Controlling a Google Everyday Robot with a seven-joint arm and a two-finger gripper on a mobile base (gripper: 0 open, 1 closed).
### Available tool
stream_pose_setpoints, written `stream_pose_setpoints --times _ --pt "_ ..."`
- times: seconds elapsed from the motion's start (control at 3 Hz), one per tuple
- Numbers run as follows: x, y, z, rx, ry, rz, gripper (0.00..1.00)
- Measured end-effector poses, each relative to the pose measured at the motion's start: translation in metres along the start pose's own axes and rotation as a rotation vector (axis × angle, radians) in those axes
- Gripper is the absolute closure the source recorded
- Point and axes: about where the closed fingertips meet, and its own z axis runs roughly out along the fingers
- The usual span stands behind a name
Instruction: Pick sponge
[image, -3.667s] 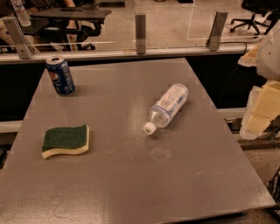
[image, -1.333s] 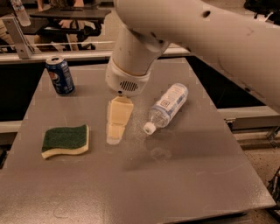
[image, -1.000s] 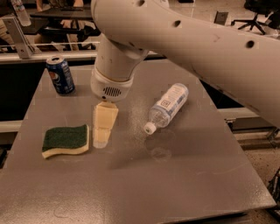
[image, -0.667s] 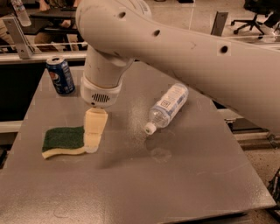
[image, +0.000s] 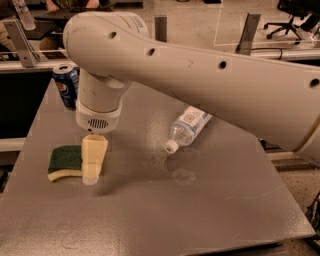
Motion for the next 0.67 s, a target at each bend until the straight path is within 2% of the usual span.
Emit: stream_pose_setpoints --times 0.33,0.67 --pt "-0.0075 0.0086 0.0098 -0.018 0.005 -0.013 0.0" --pt "-0.0111 0.0143 0.018 -0.032 0.012 -0.024 0.16"
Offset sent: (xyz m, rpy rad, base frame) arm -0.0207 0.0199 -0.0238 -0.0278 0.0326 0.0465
